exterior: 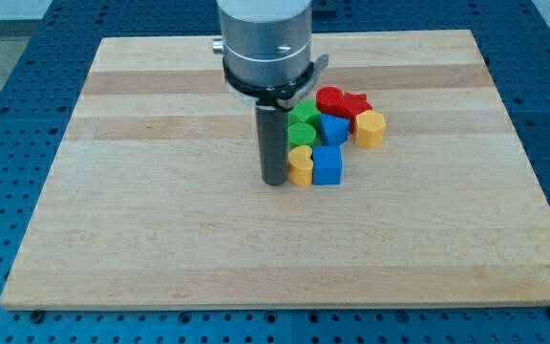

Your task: Slide the yellow heart and blue cube up a bit

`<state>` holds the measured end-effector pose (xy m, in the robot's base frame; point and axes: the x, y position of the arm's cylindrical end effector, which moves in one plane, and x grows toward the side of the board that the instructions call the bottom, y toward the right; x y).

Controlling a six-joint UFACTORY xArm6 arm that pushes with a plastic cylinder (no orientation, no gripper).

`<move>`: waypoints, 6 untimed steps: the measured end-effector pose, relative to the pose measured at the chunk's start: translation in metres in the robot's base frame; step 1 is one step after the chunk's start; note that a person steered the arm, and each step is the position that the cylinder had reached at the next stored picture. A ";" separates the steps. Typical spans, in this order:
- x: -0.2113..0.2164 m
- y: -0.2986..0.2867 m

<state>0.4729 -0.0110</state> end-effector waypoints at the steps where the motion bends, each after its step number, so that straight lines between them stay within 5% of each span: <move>1: 0.000 0.016; 6: 0.022 0.067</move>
